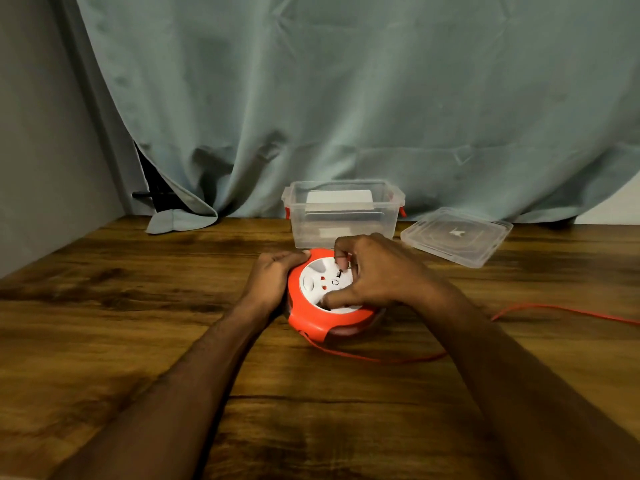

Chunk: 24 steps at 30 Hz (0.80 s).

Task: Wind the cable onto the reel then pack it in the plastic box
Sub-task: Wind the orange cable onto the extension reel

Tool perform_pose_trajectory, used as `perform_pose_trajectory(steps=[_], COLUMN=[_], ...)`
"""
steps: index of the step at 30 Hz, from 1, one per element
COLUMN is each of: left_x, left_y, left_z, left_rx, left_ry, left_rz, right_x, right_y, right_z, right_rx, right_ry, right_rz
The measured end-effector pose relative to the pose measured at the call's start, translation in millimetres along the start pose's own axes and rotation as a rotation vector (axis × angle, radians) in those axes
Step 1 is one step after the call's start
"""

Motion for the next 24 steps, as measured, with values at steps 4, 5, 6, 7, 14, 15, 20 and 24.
perform_pose_trajectory(steps=[4, 5, 6, 7, 14, 15, 20, 24], left_x=[0, -1, -1, -2, -2, -2, 1, 2], left_y=[0, -1, -1, -2, -1, 0, 4, 5], left_z=[-1, -1, -1, 0, -2, -2, -6, -7], left_rx=[0.011, 0.007, 0.002, -0.003, 0.007, 0.007, -0.003, 0.004], left_ry=[-0.014, -0.018, -0.020, -0.020, 0.017, 0.016, 0.005, 0.017], left_rz=[0.002, 0.003, 0.006, 0.008, -0.052, -0.055, -0.044, -0.043], right_x=[9, 11, 13, 14, 3, 0, -7, -8], right_y=[-6, -7, -8, -9, -4, -4, -2, -3], right_z=[4, 4, 5, 5, 4, 2, -5, -11], right_rx=[0.046, 0.058, 0.067, 0.064, -0.036, -0.061, -0.112, -0.159], right_ry=[-0.067, -0.095, -0.115, -0.120, -0.068, -0.075, -0.015, -0.100], right_rz=[-0.062, -0.071, -0.080, -0.085, -0.166, -0.160, 0.033, 0.079])
Point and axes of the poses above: each hand's wrist, its own y-axis away from the middle knuckle, its own x-axis out of the palm, z = x × y, the point moved 4 cm from there along -y, towards the middle knuckle, and after that the axes turned 15 degrees about z, right-handed, at the moved point
